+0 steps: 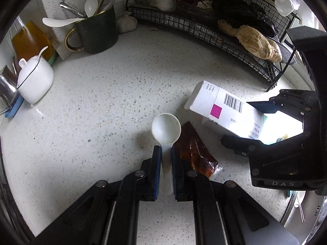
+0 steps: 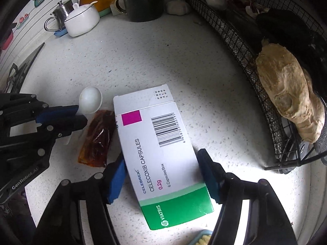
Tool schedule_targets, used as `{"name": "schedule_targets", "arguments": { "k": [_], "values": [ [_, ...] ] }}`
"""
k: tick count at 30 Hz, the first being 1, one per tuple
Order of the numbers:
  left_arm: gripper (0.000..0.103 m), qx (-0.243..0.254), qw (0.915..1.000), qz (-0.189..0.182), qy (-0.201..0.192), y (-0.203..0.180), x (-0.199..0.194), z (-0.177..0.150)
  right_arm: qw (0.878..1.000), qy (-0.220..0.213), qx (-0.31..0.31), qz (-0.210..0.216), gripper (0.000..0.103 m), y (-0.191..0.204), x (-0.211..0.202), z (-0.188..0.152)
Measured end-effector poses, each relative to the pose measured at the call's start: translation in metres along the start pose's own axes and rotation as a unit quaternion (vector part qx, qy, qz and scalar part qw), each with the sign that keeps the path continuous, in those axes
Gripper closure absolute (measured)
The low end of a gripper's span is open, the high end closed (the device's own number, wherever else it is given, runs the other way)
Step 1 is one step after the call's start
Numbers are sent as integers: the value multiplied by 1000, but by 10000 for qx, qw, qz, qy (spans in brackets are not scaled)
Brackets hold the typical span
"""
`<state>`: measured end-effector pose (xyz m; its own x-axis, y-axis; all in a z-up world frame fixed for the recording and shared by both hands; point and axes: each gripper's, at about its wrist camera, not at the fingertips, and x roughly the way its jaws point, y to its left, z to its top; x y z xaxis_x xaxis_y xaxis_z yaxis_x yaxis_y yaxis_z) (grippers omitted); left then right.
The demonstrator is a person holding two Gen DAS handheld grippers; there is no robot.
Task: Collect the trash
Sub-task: 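Grasp the white-and-green Celecoxib box with the right gripper while the left holds the spoon, then carry the spoon and capsule box down toward the red bin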
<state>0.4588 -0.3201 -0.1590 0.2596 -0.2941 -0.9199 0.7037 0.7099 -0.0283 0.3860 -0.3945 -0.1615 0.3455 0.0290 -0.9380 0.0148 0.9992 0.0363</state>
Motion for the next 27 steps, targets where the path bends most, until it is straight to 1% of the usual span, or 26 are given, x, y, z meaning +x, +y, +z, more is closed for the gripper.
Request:
{"name": "schedule_targets", "arguments": {
  "k": [5, 6, 8, 12, 15, 17, 19, 23, 24, 25, 27],
  "values": [
    [94, -105, 9999, -101, -44, 10, -18, -17, 9993, -165, 343, 0, 40, 21, -22, -13],
    [94, -119, 9998, -124, -65, 12, -23, -21, 9990, -200, 397, 19, 40, 25, -27, -10],
    [94, -133, 9997, -176, -105, 17, -34, -29, 9985, -259, 490, 32, 40, 36, -37, -15],
    [94, -205, 9992, -313, -172, 26, -59, -50, 9979, -369, 541, 4, 40, 62, -54, -30],
    [94, -192, 9991, -282, -239, 35, -75, -67, 9976, -442, 522, -52, 40, 79, -67, -38],
    [94, -161, 9992, -249, -282, 41, -87, -81, 9973, -493, 533, -75, 40, 94, -80, -53],
    [94, -155, 9990, -259, -325, 43, -99, -94, 9971, -543, 535, -80, 40, 105, -86, -58],
    [94, -161, 9989, -245, -356, 49, -119, -125, 9962, -653, 576, -85, 40, 135, -99, -83],
    [94, -184, 9989, -266, -347, 51, -124, -133, 9961, -660, 589, -70, 40, 138, -101, -88],
    [94, -205, 9988, -293, -337, 53, -129, -143, 9959, -677, 601, -43, 40, 149, -99, -88],
    [94, -203, 9988, -284, -349, 56, -138, -161, 9957, -688, 619, -21, 40, 166, -102, -100]
  ]
}}
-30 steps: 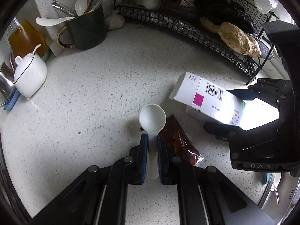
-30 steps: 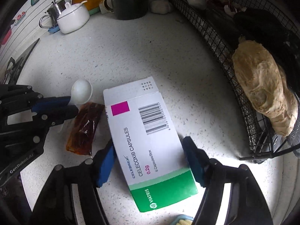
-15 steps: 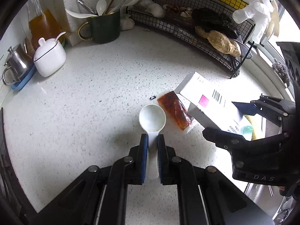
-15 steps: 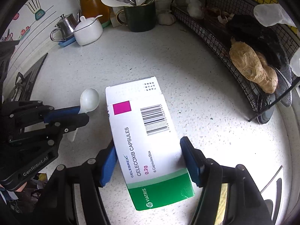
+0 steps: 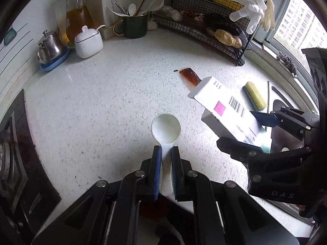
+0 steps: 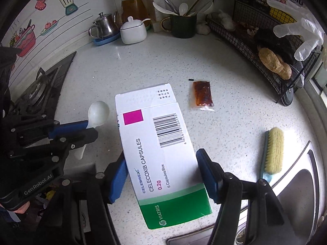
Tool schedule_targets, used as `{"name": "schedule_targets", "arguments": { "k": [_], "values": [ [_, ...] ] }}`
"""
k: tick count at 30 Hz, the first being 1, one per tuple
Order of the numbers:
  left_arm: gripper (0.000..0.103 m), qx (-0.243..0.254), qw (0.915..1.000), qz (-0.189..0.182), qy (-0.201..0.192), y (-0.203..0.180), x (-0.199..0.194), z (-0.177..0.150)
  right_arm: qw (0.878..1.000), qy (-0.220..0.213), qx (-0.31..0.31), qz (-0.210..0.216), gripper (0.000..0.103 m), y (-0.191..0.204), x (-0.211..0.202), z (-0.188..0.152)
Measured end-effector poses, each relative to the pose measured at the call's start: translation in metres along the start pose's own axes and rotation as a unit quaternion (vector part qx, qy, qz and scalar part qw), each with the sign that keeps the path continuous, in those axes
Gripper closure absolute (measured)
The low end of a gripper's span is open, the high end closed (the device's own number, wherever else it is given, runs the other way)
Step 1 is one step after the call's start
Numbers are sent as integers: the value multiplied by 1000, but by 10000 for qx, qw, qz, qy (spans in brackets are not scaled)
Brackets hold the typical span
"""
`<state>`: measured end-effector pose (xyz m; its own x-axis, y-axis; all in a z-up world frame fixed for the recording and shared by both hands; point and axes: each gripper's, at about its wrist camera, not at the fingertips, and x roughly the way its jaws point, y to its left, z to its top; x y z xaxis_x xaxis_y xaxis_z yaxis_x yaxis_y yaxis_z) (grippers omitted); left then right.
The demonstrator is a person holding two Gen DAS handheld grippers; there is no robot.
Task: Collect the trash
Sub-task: 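Carry the spoon and capsule box down toward the red bin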
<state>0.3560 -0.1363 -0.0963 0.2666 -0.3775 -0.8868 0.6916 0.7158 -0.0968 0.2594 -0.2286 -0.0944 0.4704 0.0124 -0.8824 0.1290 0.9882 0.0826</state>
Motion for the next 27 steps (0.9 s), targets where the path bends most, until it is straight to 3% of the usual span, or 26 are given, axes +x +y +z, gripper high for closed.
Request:
{"name": "schedule_targets", "arguments": {
  "k": [16, 27],
  "values": [
    [94, -267, 9995, 134, 86, 7, -66, -152, 9996, 194, -14, 196, 40, 93, -31, -117],
    [94, -596, 9968, 136, 511, 11, -55, -235, 9978, 599, 30, 273, 40, 123, -11, -185]
  ]
}}
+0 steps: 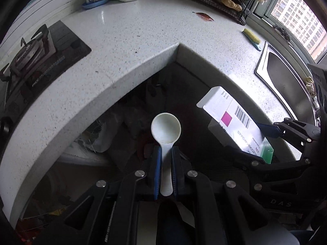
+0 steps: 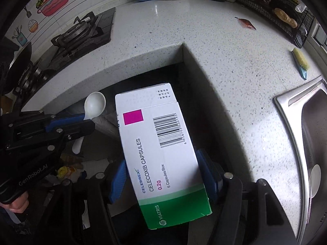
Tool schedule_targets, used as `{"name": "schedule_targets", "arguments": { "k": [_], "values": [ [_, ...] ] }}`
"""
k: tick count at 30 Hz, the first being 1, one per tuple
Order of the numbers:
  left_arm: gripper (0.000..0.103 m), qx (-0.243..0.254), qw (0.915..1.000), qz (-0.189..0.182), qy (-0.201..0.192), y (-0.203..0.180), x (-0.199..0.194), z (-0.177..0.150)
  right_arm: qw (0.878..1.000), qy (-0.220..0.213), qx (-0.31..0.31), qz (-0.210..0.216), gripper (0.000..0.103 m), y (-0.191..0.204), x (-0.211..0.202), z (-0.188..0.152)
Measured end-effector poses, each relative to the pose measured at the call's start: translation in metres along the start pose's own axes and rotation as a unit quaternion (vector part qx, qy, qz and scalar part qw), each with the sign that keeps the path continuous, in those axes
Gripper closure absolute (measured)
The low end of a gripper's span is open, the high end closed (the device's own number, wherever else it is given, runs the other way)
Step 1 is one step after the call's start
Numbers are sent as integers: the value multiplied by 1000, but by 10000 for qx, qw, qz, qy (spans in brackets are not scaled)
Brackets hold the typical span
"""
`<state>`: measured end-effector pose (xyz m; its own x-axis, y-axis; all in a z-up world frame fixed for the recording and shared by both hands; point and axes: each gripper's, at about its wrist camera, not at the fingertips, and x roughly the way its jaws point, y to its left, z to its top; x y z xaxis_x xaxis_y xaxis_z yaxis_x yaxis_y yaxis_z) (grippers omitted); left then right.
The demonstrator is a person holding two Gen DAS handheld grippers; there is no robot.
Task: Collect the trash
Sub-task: 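Carry the spoon and capsule box down toward the red bin, then open the left gripper over the red bin while the right gripper releases the box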
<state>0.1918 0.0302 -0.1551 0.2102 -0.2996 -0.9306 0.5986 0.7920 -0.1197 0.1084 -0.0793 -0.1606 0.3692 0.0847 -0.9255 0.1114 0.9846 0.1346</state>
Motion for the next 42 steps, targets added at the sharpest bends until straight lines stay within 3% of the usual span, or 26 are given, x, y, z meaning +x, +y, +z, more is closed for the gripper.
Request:
{"name": "schedule_targets", "arguments": {
  "k": [6, 8, 16, 21, 29, 33, 42],
  "values": [
    [94, -198, 9995, 29, 233, 8, 23, -23, 9997, 185, -152, 88, 40, 7, 26, -15],
    [94, -378, 9989, -114, 260, 15, 32, -29, 9995, 216, -206, 140, 40, 9, 41, -17],
    [94, -561, 9977, 23, 376, 39, 104, -48, 9991, 259, -107, 314, 40, 5, 117, -30],
    [94, -522, 9981, 56, 332, 47, 154, -58, 9993, 274, -7, 237, 40, -4, 169, -41],
    [94, -263, 9980, -84, 577, 49, 231, -62, 9992, 263, 262, 115, 40, -9, 237, -44],
    [94, -34, 9967, -222, 786, 45, 266, -61, 9988, 206, 415, 158, 40, -19, 257, -48],
    [93, 205, 9957, -78, 902, 46, 317, -58, 9967, 319, 749, -1, 40, -50, 286, -60]
  ]
}}
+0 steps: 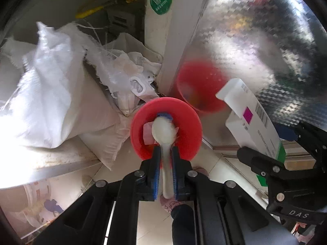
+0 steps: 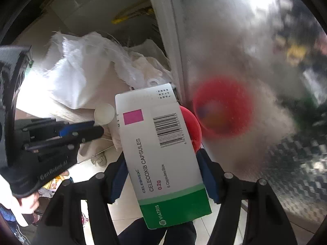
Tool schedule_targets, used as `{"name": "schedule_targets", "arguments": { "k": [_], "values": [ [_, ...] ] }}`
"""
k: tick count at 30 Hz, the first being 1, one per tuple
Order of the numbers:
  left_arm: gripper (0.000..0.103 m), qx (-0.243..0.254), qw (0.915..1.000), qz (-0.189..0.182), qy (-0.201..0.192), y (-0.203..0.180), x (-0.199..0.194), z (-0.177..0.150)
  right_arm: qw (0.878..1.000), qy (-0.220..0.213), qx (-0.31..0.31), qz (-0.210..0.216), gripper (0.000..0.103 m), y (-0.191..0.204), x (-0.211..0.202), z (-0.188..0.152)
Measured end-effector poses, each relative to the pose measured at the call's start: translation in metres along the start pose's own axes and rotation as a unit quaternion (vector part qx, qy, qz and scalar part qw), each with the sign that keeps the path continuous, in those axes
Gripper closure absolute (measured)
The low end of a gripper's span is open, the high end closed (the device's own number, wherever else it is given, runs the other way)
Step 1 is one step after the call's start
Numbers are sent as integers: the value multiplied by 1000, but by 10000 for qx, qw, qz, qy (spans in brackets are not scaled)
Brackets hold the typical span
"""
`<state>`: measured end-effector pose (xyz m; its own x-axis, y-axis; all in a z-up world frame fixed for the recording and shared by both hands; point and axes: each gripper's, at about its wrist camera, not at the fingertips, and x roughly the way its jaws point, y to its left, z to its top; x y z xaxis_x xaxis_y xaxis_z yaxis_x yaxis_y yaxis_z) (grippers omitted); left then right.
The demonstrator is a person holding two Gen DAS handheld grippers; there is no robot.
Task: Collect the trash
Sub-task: 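Open the left gripper over the red bin while the right gripper releases the box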
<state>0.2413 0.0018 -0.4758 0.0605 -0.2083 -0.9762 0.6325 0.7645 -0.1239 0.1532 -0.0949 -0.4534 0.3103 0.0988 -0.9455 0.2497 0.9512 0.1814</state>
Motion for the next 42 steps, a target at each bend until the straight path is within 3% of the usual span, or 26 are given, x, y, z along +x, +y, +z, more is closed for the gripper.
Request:
{"name": "schedule_targets", "arguments": {
  "k": [4, 6, 7, 8, 10, 14, 33, 42],
  "values": [
    [76, 52, 9999, -119, 97, -3, 12, 7, 9999, 28, 135, -74, 40, -5, 11, 2],
    [73, 164, 9998, -124, 87, -5, 16, 11, 9997, 55, 197, -119, 40, -11, 16, 2],
    [64, 200, 9997, -126, 79, -7, 17, 13, 9996, 69, 233, -145, 40, -13, 17, 3],
    [48, 234, 9996, -122, 69, -9, 17, 14, 9995, 83, 249, -175, 40, -14, 19, 4],
    [35, 311, 9995, -108, 26, -11, 16, 17, 9995, 86, 193, -220, 40, -14, 21, 4],
    [27, 341, 9994, -60, 32, -10, 13, 16, 9995, 126, 196, -231, 40, -14, 24, 6],
    [22, 76, 9993, 376, 55, 28, 15, -7, 9972, 251, -664, -256, 40, 21, 44, 17],
    [22, -116, 9989, 460, 67, 37, 12, -12, 9965, 273, -703, -363, 39, 29, 44, 21]
  ]
}}
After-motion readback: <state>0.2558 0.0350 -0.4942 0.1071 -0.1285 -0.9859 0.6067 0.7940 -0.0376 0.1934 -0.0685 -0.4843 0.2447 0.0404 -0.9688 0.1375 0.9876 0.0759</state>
